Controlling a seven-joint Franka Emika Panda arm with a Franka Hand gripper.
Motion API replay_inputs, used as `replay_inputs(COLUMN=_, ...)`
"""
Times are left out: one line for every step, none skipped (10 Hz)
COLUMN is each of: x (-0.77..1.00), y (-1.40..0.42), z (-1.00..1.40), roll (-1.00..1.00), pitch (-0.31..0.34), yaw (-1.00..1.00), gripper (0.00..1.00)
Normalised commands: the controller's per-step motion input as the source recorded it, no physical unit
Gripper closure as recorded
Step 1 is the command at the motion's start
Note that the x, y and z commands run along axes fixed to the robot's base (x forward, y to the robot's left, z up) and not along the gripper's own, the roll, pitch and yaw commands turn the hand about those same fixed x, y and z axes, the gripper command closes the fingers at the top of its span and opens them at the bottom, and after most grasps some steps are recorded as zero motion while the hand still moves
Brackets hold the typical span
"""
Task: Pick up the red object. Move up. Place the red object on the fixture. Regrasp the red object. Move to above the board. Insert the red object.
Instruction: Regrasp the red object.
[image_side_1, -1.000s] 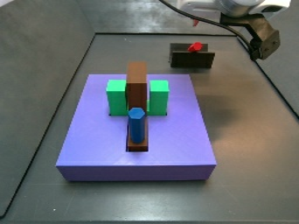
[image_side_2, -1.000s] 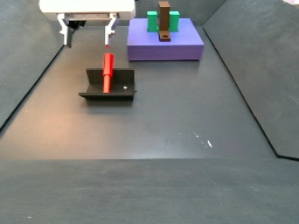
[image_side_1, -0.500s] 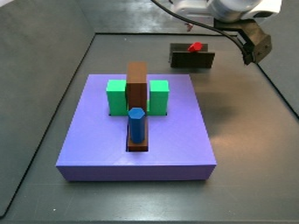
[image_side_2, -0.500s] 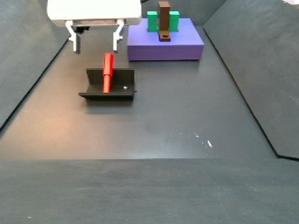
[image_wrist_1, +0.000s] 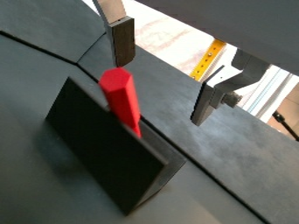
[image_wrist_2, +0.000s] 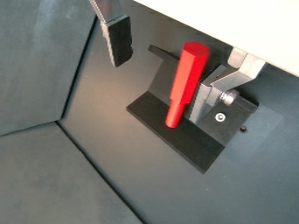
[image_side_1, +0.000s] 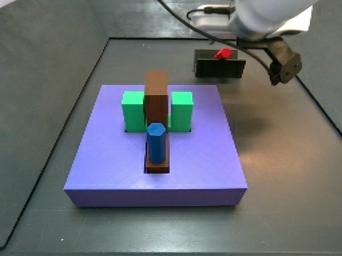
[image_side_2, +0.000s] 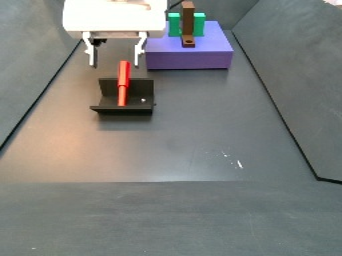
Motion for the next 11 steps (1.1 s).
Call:
replay_inputs(x=0.00, y=-0.03, z=-0.32, roll=0.00, pitch=0.000, yaw=0.00, gripper=0.00)
replay_inputs(x=0.00, y=-0.02, z=-0.33, roll=0.00, pitch=0.000, yaw=0.00, gripper=0.00)
replay_inputs(x=0.00, y=-0.01, z=-0.31, roll=0.00, pitch=0.000, yaw=0.00, gripper=0.00)
replay_inputs(x=-0.02, y=-0.04, z=-0.19, roll=0.00, pitch=-0.003, yaw=0.00, gripper=0.00)
replay_inputs(x=-0.07, y=-0.14, z=0.03, roll=0.01, pitch=0.000, yaw=0.12, gripper=0.00)
replay_inputs(x=-0.07, y=-0.13, z=-0.03, roll=0.13, pitch=0.000, yaw=0.12, gripper=0.00)
replay_inputs(x=-0.05, y=-0.05, z=-0.05, roll=0.08, pitch=0.000, yaw=0.07, gripper=0.00)
replay_inputs(x=-0.05, y=-0.03, z=0.00, roll=0.06, pitch=0.000, yaw=0.08, gripper=0.00)
replay_inputs(x=-0.05, y=0.00, z=-0.03, roll=0.07, pitch=0.000, yaw=0.07, gripper=0.00)
replay_inputs(x=-0.03, y=0.00, z=-0.14, roll=0.08, pitch=0.000, yaw=0.07, gripper=0.00)
replay_inputs(x=0.00, y=0.00, z=-0.24, roll=0.00, pitch=-0.020, yaw=0.04, gripper=0.00)
